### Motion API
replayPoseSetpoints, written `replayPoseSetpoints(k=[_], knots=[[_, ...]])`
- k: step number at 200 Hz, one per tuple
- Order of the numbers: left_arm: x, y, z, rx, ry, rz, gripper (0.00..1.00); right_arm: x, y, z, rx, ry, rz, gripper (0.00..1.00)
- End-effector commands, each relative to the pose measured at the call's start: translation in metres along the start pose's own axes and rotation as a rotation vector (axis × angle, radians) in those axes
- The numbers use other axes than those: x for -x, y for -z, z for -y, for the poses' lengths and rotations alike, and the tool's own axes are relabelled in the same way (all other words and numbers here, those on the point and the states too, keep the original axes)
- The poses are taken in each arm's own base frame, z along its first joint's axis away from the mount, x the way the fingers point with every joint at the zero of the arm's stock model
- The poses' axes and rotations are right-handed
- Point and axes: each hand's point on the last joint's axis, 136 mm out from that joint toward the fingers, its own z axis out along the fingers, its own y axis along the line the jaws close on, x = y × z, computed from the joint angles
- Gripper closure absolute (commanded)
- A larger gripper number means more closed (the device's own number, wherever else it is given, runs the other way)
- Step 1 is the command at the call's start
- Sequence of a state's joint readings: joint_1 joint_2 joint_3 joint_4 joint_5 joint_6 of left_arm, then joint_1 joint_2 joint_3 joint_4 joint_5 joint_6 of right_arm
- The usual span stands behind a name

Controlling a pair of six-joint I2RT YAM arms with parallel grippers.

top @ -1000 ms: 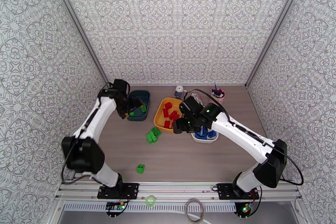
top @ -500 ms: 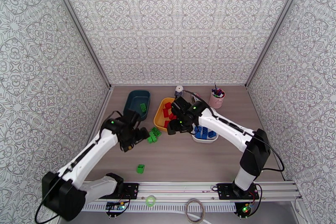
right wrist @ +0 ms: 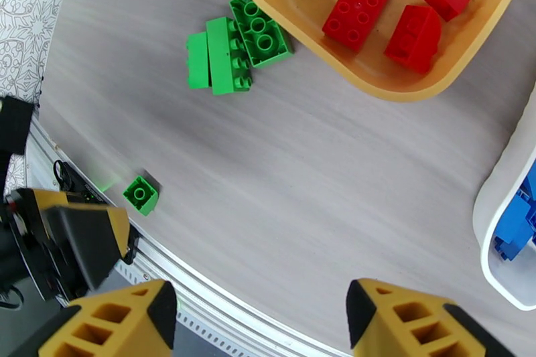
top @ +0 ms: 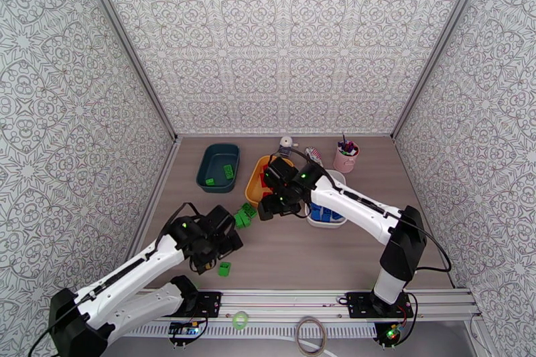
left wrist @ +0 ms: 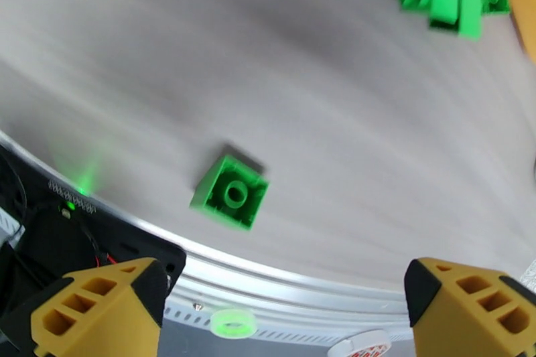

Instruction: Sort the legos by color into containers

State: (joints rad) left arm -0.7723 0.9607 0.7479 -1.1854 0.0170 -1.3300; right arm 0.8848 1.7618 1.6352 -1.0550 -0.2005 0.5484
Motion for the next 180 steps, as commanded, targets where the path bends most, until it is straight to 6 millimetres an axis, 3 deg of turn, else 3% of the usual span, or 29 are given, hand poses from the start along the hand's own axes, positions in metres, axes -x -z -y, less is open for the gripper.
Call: replayPoseSetpoints(k=[1,49,180], knots=[[-0.011,-0.003,-0.014,0.04,0.07,0.021,0.01,-0.002,-0.002,-0.007,0.019,0.028,-0.01,0.28],[-0.035,-0.01,-0.019,0.035,0.049,0.014,0.01,-0.01,-0.005,-0.012,0.014,0.027,-0.016,0.28],[-0.059,-0.018,-0.024,0.024,-0.021,-0.056,0.01,-0.033,-0.003,-0.007,-0.012,-0.014,-0.012,0.26]])
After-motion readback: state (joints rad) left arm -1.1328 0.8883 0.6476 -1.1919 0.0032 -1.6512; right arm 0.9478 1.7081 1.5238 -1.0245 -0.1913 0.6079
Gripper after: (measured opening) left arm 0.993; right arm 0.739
